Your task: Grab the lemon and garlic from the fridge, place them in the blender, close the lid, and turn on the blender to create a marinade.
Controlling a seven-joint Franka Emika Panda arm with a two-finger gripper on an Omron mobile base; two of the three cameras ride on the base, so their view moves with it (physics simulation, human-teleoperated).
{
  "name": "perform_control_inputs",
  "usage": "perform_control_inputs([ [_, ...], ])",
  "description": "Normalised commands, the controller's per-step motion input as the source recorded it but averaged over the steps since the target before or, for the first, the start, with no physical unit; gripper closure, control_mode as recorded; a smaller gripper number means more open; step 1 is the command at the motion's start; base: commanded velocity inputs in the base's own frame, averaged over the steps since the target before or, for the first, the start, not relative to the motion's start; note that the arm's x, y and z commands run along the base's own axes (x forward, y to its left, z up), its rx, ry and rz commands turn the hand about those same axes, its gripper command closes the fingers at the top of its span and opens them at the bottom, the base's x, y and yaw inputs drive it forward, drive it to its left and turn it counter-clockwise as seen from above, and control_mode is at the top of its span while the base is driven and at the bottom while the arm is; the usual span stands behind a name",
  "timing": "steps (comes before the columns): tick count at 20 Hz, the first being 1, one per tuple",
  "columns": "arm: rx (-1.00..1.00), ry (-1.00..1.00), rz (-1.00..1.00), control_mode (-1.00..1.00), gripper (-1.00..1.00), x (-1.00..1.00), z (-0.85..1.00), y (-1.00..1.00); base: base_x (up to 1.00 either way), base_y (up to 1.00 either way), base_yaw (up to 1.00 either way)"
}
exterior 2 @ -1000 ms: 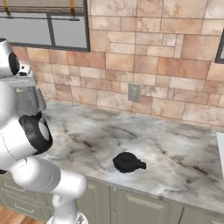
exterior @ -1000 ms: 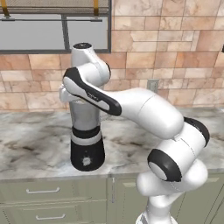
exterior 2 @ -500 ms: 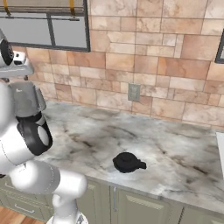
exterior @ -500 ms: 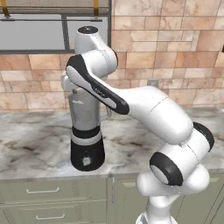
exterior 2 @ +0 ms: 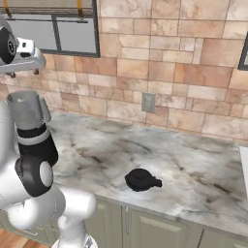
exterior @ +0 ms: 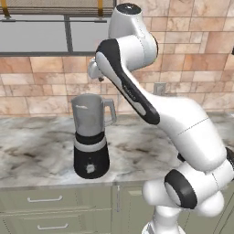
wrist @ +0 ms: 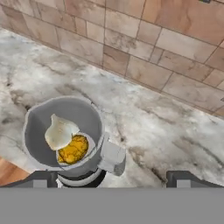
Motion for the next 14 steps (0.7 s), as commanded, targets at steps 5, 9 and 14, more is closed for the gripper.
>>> perform_control_inputs([
  [5,0.06,-0.03,0.0,-1.0,-1.0,-0.25,0.05,-1.0,0.0,0.0,0.0],
  [9,0.08,0.06,-0.16,-1.0,-1.0,-0.19,-0.41,-1.0,0.0,0.0,0.0],
  [14,0.11,0.16,-0.23,-1.0,-1.0,-0.17,-0.82,-1.0,0.0,0.0,0.0],
])
